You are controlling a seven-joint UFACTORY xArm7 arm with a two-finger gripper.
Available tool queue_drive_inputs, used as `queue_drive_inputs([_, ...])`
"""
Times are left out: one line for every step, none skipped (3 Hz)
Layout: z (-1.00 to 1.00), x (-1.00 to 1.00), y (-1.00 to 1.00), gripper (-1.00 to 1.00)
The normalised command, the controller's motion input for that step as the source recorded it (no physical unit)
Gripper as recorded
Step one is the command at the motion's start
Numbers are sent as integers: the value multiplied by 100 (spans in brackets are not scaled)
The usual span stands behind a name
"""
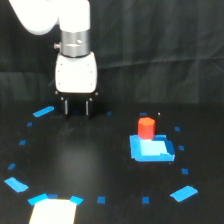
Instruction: Pick up the red object from the table
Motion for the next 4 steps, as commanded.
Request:
queue_drive_inputs([-98,100,-29,100])
queue_drive_inputs([-37,99,-13,99])
queue_drive_inputs([-48,100,-18,19])
queue_drive_inputs([19,100,-18,100])
